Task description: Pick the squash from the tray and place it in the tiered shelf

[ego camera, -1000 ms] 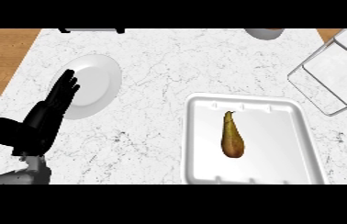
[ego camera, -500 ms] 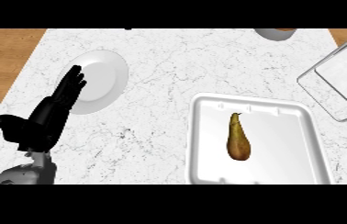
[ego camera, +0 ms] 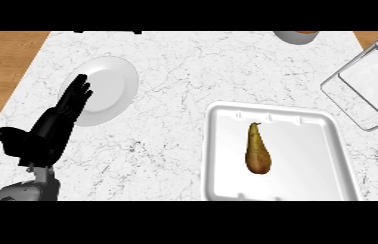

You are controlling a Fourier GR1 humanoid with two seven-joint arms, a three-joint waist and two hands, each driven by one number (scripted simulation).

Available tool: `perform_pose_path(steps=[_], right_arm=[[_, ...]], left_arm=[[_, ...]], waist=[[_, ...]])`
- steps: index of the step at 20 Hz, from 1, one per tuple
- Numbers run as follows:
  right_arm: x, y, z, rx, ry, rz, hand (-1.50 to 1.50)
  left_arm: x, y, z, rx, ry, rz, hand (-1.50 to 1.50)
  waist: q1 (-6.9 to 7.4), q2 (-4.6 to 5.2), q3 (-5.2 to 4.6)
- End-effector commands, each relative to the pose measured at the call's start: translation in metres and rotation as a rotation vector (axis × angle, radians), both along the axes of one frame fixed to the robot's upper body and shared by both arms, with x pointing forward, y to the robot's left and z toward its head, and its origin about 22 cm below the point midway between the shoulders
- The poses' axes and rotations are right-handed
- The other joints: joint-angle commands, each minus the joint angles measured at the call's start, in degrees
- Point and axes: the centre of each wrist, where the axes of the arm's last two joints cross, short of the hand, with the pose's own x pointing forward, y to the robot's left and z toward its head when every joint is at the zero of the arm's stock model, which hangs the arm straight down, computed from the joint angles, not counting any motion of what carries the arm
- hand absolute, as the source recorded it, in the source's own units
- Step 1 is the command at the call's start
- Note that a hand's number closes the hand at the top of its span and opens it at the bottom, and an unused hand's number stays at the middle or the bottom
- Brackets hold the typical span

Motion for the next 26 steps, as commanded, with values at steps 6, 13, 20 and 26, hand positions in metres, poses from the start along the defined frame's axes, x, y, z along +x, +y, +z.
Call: perform_pose_path(steps=[6,13,20,26], right_arm=[[0.033,0.001,-0.018,-0.263,0.163,0.112,1.5],[0.053,-0.009,-0.052,-0.346,0.265,0.15,1.5],[0.048,-0.047,-0.065,-0.181,0.231,-0.114,1.5],[0.034,-0.058,-0.033,-0.665,0.145,-0.405,-1.5]], left_arm=[[-0.005,0.005,0.016,-0.01,-0.005,-0.005,0.0],[-0.004,-0.001,-0.012,0.01,0.015,0.0,0.0],[-0.011,0.016,-0.007,0.008,0.009,0.015,0.0],[0.0,-0.003,0.003,-0.008,-0.016,0.007,0.0]], waist=[[0.05,-0.05,0.0],[-0.92,-0.19,-0.02],[-0.86,-0.17,0.0],[0.21,0.86,-0.18]])
